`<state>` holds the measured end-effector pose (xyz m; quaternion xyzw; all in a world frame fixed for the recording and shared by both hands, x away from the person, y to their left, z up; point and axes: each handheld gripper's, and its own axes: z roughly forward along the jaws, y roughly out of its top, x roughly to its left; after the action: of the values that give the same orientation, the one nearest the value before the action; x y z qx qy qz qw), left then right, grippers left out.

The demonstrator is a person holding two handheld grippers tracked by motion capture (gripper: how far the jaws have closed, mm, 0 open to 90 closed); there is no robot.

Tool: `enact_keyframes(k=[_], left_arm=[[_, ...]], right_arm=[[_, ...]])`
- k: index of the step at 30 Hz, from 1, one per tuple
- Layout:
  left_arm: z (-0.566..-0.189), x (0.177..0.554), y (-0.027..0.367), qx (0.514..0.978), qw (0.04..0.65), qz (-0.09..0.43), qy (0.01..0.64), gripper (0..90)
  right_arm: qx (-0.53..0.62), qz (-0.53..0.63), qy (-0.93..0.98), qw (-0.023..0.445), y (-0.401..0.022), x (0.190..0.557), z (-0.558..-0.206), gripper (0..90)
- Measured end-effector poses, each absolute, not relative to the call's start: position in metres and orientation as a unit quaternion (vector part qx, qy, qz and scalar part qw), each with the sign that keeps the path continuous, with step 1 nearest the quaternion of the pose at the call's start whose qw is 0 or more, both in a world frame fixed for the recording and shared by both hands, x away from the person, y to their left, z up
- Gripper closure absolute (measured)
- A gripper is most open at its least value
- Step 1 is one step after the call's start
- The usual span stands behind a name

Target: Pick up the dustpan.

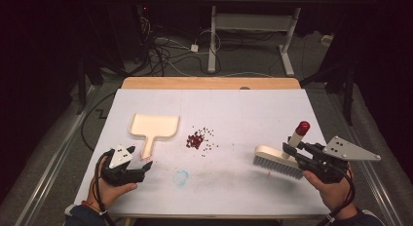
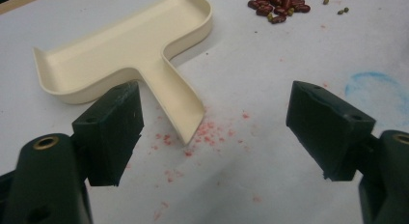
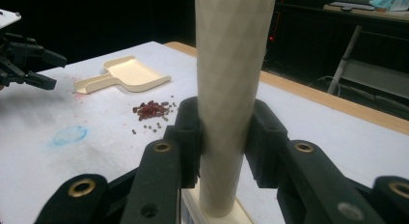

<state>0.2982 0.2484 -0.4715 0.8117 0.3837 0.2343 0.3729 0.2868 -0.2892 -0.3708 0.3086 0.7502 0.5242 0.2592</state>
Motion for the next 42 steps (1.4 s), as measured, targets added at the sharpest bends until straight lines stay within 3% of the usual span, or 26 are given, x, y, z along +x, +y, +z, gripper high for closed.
enact_keyframes(k=[13, 18, 24, 28, 30, 39, 42], left_arm=[[-0.467, 0.292, 0.245, 0.812, 0.355, 0.251, 0.39, 20.6], [-0.459, 0.306, 0.24, 0.816, 0.304, 0.283, 0.401, 20.7], [-0.455, 0.334, 0.242, 0.806, 0.317, 0.256, 0.43, 20.7], [-0.461, 0.354, 0.238, 0.804, 0.289, 0.237, 0.463, 20.8], [-0.465, 0.362, 0.236, 0.804, 0.296, 0.203, 0.474, 21.3], [-0.491, 0.382, 0.231, 0.794, 0.276, 0.143, 0.522, 24.5], [-0.491, 0.386, 0.233, 0.785, 0.284, 0.145, 0.531, 26.2]], right_arm=[[0.302, 0.512, 0.759, 0.266, -0.279, 0.292, -0.374, 69.9], [0.299, 0.513, 0.76, 0.266, -0.279, 0.292, -0.372, 69.9], [0.303, 0.512, 0.759, 0.266, -0.278, 0.294, -0.373, 69.9], [0.303, 0.507, 0.761, 0.267, -0.277, 0.294, -0.374, 69.9], [0.301, 0.504, 0.764, 0.268, -0.276, 0.295, -0.374, 69.8], [0.302, 0.496, 0.769, 0.266, -0.274, 0.296, -0.378, 69.9], [0.302, 0.496, 0.77, 0.264, -0.273, 0.296, -0.378, 69.8]])
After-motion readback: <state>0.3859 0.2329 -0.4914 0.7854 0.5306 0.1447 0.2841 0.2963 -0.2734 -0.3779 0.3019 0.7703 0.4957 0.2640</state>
